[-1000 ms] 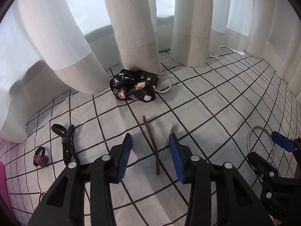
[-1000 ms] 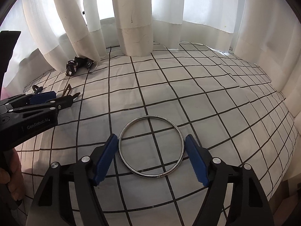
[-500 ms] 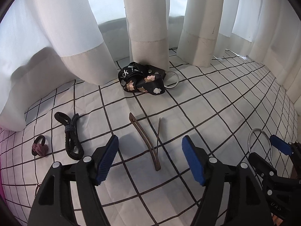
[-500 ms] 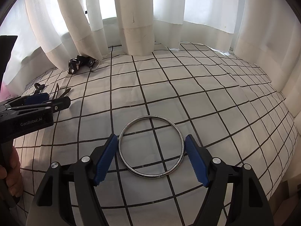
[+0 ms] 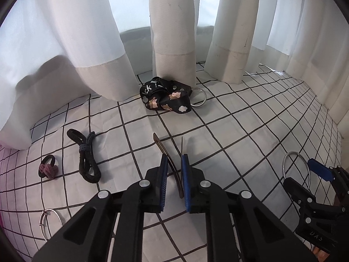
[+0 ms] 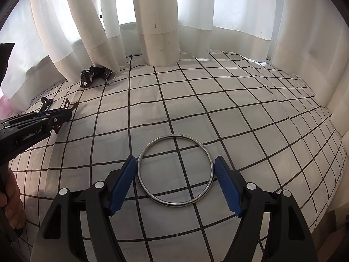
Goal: Organize jewelry
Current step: 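Lift the hair pin and bangle off the table with both grippers, then carry the hair pin and bangle over the pink tub with both grippers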
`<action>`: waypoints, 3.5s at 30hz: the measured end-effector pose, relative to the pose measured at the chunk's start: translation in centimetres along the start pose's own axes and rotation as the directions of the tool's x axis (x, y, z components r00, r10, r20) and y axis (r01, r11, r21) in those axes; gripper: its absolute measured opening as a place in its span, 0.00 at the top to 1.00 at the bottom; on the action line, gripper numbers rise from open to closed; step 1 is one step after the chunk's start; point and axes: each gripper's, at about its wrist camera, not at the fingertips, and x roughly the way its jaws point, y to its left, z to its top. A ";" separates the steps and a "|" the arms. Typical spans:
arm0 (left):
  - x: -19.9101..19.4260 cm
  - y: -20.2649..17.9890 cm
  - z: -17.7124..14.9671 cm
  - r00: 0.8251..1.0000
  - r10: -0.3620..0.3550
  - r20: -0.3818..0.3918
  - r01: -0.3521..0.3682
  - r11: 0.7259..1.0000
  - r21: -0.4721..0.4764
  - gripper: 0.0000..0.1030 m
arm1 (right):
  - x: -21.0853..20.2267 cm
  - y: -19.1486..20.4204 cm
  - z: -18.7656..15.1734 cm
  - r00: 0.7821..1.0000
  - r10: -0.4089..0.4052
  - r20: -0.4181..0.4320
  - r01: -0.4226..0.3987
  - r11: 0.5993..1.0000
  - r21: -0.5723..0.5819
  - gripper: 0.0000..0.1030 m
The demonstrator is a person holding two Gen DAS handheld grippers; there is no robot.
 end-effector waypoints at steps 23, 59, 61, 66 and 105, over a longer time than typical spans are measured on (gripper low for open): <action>-5.9 -0.1 1.4 0.996 0.035 0.080 -0.030 0.997 -0.064 0.87 | -5.4 0.5 3.7 0.995 0.061 0.075 -0.055 0.995 -0.078 0.31; -34.1 14.4 -3.1 0.821 0.544 0.171 -0.388 0.752 -0.533 0.87 | -20.7 23.1 13.0 0.776 0.625 0.083 -0.446 0.637 -0.629 0.31; -35.4 15.9 -3.8 0.805 0.569 0.169 -0.400 0.730 -0.554 0.87 | -21.1 25.3 13.0 0.761 0.645 0.070 -0.459 0.611 -0.645 0.31; -37.9 19.7 -5.4 0.773 0.613 0.160 -0.419 0.684 -0.596 0.87 | -22.1 30.9 13.0 0.716 0.698 0.034 -0.496 0.542 -0.678 0.31; -36.6 34.3 -14.5 0.765 0.580 -0.280 -0.495 0.253 -0.831 0.86 | -15.4 56.8 10.1 0.634 0.569 -0.523 -0.713 0.168 -0.681 0.31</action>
